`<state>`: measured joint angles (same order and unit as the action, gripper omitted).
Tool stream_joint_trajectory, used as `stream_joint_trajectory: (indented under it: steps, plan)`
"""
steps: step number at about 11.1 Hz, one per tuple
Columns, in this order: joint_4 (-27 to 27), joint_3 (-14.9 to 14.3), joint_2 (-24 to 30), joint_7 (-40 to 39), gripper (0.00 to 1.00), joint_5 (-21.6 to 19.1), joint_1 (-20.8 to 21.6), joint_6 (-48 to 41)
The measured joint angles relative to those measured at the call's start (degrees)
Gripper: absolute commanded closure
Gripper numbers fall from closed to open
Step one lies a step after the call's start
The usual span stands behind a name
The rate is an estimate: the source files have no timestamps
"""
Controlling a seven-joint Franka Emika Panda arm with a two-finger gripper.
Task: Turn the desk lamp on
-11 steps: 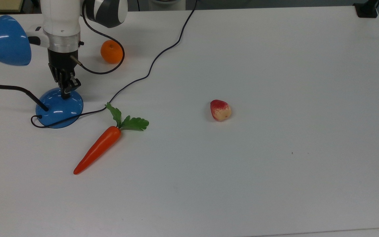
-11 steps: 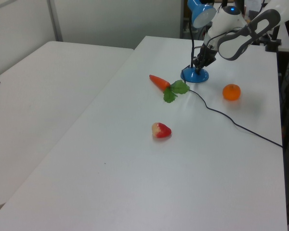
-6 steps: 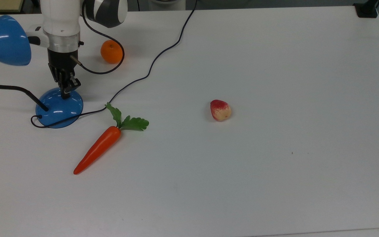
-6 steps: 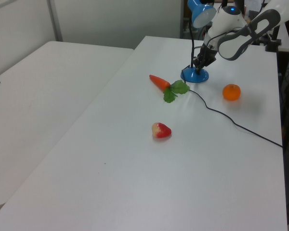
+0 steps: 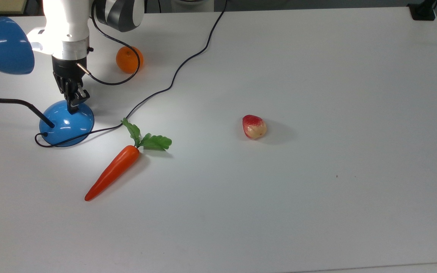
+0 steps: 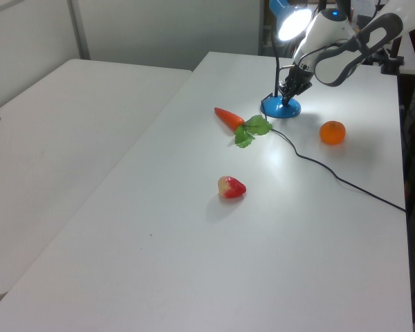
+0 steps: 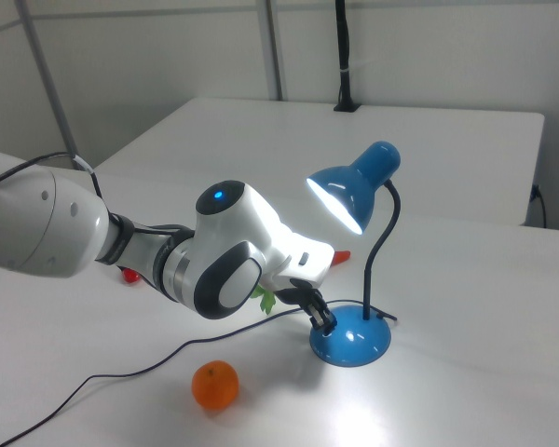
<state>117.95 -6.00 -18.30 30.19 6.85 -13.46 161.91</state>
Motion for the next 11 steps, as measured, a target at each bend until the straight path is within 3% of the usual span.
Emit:
stream_joint_trajectory:
  steps: [11]
  plan:
    - [0.96, -0.12, 0.02, 0.00, 1.00, 0.00, 0.07, 2.73]
